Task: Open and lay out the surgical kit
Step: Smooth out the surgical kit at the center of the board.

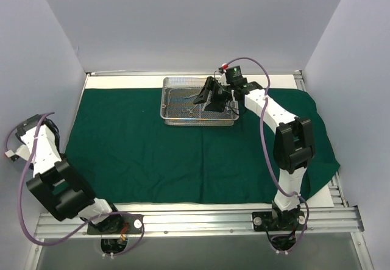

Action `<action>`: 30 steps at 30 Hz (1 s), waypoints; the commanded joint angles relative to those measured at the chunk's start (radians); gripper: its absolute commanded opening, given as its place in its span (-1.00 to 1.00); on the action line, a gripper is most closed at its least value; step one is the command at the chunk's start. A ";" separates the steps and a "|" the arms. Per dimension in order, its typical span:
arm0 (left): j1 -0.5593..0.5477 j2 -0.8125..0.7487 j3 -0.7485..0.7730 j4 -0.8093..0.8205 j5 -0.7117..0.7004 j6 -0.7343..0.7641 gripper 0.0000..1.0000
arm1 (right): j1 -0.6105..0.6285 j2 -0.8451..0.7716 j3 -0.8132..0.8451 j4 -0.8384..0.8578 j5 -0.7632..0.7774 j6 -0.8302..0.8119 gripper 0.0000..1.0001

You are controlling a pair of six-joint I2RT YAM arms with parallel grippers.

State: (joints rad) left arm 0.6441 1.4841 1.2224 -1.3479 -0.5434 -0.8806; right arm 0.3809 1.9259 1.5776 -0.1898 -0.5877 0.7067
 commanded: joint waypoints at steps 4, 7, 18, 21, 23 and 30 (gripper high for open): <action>-0.084 -0.016 0.104 -0.028 0.206 0.055 -0.65 | -0.008 -0.025 0.006 -0.039 0.008 -0.058 0.25; -0.239 0.077 0.208 0.064 0.212 0.144 -0.71 | -0.052 -0.042 -0.025 -0.056 0.028 -0.075 0.21; -0.484 0.444 0.485 0.457 0.430 0.488 -0.95 | -0.287 0.010 -0.010 -0.192 0.146 -0.142 -0.27; -0.492 0.570 0.575 0.477 0.508 0.517 -0.95 | -0.382 -0.010 -0.036 -0.247 0.195 -0.170 -0.37; -0.492 0.617 0.597 0.521 0.543 0.514 -0.95 | -0.468 -0.016 -0.073 -0.275 0.201 -0.183 -0.43; -0.494 0.761 0.687 0.567 0.635 0.522 -0.95 | -0.692 -0.065 -0.042 -0.488 0.467 -0.283 -0.36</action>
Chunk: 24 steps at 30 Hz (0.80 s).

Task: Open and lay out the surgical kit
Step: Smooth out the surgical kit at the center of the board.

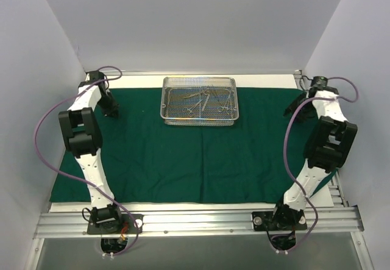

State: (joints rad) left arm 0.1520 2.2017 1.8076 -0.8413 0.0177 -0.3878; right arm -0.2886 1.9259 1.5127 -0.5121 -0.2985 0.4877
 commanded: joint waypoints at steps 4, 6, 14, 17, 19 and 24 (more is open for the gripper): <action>-0.005 0.098 0.150 0.050 0.088 0.001 -0.95 | -0.075 -0.097 0.020 -0.281 0.294 -0.078 0.07; -0.005 0.102 0.159 0.045 0.099 -0.011 -0.95 | -0.080 -0.102 -0.014 -0.310 0.364 -0.072 0.08; 0.030 0.165 0.170 0.008 0.103 -0.006 -0.95 | -0.084 -0.206 -0.178 -0.342 0.427 0.005 -1.00; 0.044 0.184 0.171 0.007 0.123 -0.010 -0.95 | -0.083 -0.219 -0.239 -0.336 0.455 0.008 -1.00; 0.047 0.194 0.180 0.001 0.123 -0.005 -0.95 | -0.073 -0.214 -0.255 -0.333 0.485 -0.001 -1.00; 0.047 0.210 0.177 -0.004 0.143 -0.010 -0.95 | -0.063 -0.185 -0.325 -0.295 0.597 -0.015 -1.00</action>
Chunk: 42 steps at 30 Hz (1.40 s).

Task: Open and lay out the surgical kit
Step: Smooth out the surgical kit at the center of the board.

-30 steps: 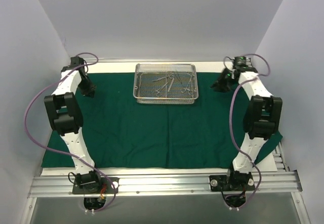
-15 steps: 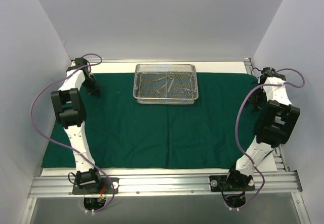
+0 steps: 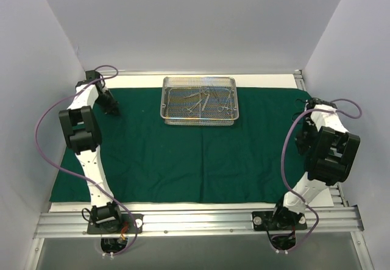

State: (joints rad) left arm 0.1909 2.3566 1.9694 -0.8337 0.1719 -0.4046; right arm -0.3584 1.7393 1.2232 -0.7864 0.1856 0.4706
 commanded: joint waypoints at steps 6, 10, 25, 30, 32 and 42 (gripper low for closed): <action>0.012 0.067 0.017 -0.024 -0.020 0.004 -0.95 | 0.009 0.055 -0.076 -0.010 0.172 0.010 -1.00; 0.025 0.084 0.009 -0.024 -0.005 -0.013 -0.95 | 0.003 0.080 -0.083 -0.005 0.228 0.011 -1.00; 0.030 0.125 0.025 -0.035 0.011 -0.025 -0.95 | -0.068 0.249 -0.079 -0.036 0.370 0.079 -1.00; 0.030 0.133 0.025 -0.036 0.018 -0.028 -0.95 | -0.116 0.243 -0.036 -0.229 0.617 0.359 -1.00; 0.030 0.144 0.029 -0.035 0.023 -0.040 -0.95 | -0.140 0.270 -0.018 -0.365 0.684 0.475 -1.00; 0.039 0.193 0.092 -0.061 0.060 -0.043 -0.95 | -0.192 0.203 0.038 -0.386 0.701 0.465 -1.00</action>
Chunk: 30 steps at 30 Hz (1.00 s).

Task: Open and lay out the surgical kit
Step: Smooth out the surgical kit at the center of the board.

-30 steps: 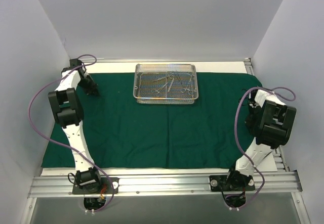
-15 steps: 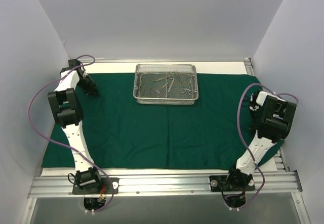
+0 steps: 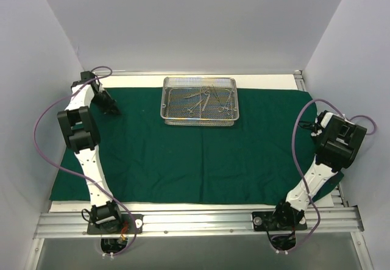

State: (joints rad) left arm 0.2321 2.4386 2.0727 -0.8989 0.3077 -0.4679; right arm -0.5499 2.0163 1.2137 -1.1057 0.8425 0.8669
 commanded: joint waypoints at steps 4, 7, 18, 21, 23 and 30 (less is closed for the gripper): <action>0.001 0.103 0.000 -0.003 -0.076 0.026 -0.95 | 0.174 -0.102 0.099 -0.020 0.046 -0.040 -1.00; 0.009 0.102 0.007 -0.005 -0.076 0.025 -0.95 | 0.246 -0.068 0.110 0.035 0.018 -0.101 -1.00; 0.016 0.112 0.024 -0.008 -0.061 0.008 -0.95 | 0.251 0.110 0.199 0.119 -0.016 -0.175 -1.00; 0.019 0.120 0.035 -0.009 -0.067 -0.005 -0.95 | 0.248 0.147 0.181 0.147 -0.005 -0.201 -1.00; 0.022 0.123 0.041 -0.008 -0.067 -0.014 -0.95 | 0.245 0.177 0.173 0.152 0.009 -0.201 -1.00; 0.026 0.166 0.089 -0.034 -0.061 -0.043 -0.95 | 0.171 0.180 0.089 0.127 -0.029 -0.134 -1.00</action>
State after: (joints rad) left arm 0.2508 2.4943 2.1609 -0.9592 0.3531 -0.5125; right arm -0.3172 2.2139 1.3552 -0.9363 0.8490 0.6796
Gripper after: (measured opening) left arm 0.032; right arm 0.027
